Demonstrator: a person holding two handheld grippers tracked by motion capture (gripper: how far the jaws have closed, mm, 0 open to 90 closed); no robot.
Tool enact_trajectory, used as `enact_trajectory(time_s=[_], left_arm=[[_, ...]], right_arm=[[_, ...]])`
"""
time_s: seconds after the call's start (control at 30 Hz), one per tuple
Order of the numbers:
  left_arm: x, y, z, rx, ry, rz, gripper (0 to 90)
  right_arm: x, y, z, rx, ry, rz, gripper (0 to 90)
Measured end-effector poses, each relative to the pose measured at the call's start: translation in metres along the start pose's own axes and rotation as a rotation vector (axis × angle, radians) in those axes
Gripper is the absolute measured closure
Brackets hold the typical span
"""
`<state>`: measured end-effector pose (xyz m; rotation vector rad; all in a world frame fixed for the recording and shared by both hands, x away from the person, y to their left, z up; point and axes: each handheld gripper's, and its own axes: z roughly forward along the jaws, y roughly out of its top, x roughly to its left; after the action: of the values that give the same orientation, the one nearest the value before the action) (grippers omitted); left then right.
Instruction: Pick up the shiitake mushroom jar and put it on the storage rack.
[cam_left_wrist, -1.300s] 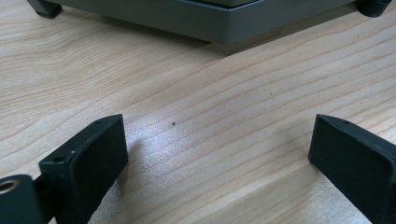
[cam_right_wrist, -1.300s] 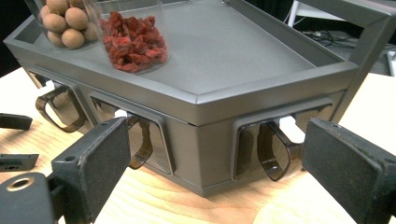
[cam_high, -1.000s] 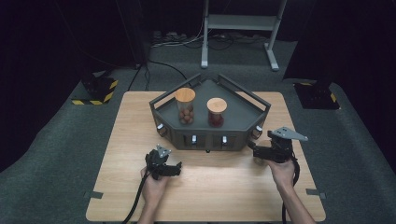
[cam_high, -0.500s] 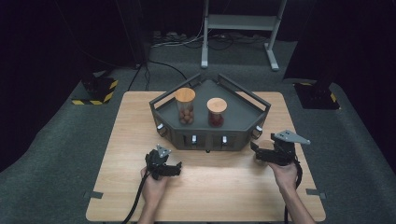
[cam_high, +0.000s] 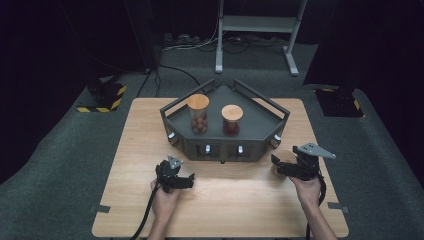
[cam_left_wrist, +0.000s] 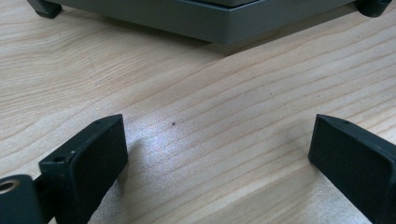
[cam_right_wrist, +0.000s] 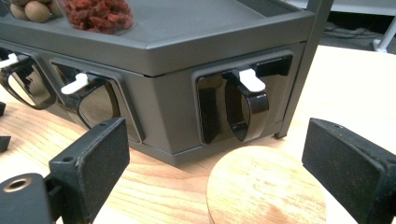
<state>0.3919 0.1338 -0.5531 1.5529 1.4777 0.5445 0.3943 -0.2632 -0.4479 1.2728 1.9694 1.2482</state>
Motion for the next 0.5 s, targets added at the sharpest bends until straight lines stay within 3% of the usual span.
enact_trajectory(time_s=[0.5], left_arm=[[0.0,0.0,0.0,-0.001,0.0,-0.001,4.4]], right_arm=[[-0.006,-0.012,0.0,0.009,-0.018,0.016,6.9]])
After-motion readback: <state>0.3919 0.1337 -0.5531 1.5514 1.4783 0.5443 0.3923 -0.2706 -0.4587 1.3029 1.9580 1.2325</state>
